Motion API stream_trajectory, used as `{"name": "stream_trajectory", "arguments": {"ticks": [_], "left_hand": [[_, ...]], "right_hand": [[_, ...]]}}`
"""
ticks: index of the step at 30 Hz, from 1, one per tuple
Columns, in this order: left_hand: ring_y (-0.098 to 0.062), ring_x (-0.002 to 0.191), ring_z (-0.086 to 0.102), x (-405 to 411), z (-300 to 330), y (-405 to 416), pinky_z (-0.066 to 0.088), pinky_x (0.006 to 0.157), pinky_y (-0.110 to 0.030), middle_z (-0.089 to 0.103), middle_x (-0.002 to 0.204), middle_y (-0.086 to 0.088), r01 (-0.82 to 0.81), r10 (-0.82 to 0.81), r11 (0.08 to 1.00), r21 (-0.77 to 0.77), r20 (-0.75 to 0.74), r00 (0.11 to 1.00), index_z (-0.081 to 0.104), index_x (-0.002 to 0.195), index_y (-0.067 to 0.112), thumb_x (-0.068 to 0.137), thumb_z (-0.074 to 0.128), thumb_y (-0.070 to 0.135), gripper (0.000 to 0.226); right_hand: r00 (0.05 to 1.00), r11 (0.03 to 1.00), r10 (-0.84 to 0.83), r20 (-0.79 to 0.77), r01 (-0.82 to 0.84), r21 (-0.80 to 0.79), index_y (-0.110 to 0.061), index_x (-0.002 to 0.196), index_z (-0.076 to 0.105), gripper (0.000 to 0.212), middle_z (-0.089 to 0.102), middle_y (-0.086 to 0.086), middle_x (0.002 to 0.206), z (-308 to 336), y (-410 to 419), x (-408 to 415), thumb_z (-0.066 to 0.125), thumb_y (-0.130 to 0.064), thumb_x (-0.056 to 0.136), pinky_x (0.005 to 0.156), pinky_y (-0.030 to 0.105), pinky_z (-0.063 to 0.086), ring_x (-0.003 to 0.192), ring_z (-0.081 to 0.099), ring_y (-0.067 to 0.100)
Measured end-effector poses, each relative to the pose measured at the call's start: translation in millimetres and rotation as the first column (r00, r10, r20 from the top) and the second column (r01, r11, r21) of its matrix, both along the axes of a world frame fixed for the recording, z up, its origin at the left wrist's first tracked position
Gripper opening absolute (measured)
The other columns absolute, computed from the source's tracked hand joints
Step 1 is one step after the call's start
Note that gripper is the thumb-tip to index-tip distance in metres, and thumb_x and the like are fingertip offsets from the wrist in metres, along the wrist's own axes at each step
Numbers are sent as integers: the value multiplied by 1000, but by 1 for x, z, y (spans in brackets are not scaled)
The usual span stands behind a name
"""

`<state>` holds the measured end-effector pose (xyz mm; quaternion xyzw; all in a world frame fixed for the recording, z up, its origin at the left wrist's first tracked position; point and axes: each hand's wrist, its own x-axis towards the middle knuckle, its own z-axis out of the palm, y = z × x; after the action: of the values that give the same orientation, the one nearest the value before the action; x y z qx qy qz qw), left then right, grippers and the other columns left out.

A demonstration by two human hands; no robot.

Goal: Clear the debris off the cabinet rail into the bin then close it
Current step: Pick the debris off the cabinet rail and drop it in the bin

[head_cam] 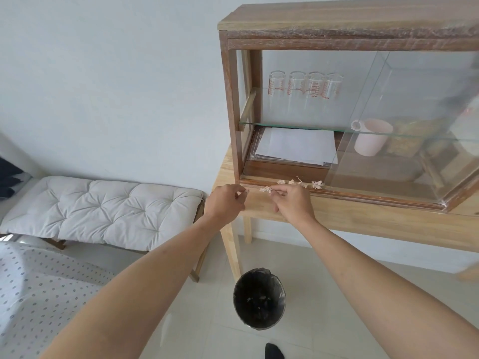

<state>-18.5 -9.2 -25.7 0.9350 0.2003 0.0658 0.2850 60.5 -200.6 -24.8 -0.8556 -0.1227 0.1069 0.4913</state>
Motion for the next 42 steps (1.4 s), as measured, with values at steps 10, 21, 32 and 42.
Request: {"name": "stream_trajectory", "arguments": {"ticks": [10, 21, 32, 42], "left_hand": [[-11, 60, 69, -67, -25, -6, 66, 74, -43, 79, 69, 10, 55, -69, 991, -124, -112, 991, 78, 118, 22, 108, 59, 37, 27], [-1, 67, 67, -97, -95, -27, 50, 55, -28, 77, 67, 16, 45, -78, 991, -123, -276, 958, 80, 119, 28, 106, 61, 39, 26], [-2, 65, 67, -78, -144, -42, 43, 50, -19, 78, 83, 10, 39, -99, 988, -151, -415, 904, 80, 119, 27, 105, 65, 37, 22], [-4, 79, 69, -63, -147, -41, 44, 58, -21, 77, 83, 10, 27, -103, 983, -183, -421, 901, 69, 138, 26, 104, 68, 38, 37]], "right_hand": [[992, 1000, 18, -126, -17, 14, -25, 115, 85, 19, 74, -1, 56, -44, -48, -67, 73, -28, 102, 35, 19, 38, 29, 42, 10], [972, 972, 14, -234, -68, -223, -37, 88, 82, 10, 75, -8, 56, -130, -86, -106, 76, -41, 96, 58, 28, 48, 40, 57, 1], [947, 929, 68, -314, -174, -325, -38, 86, 80, 13, 74, -16, 56, -170, -84, -94, 73, -45, 94, 64, 29, 50, 61, 68, 5], [951, 941, 50, -306, -147, -304, -32, 122, 77, 31, 72, -22, 57, -167, -87, -76, 73, -43, 93, 72, 31, 55, 67, 73, 4]]}}
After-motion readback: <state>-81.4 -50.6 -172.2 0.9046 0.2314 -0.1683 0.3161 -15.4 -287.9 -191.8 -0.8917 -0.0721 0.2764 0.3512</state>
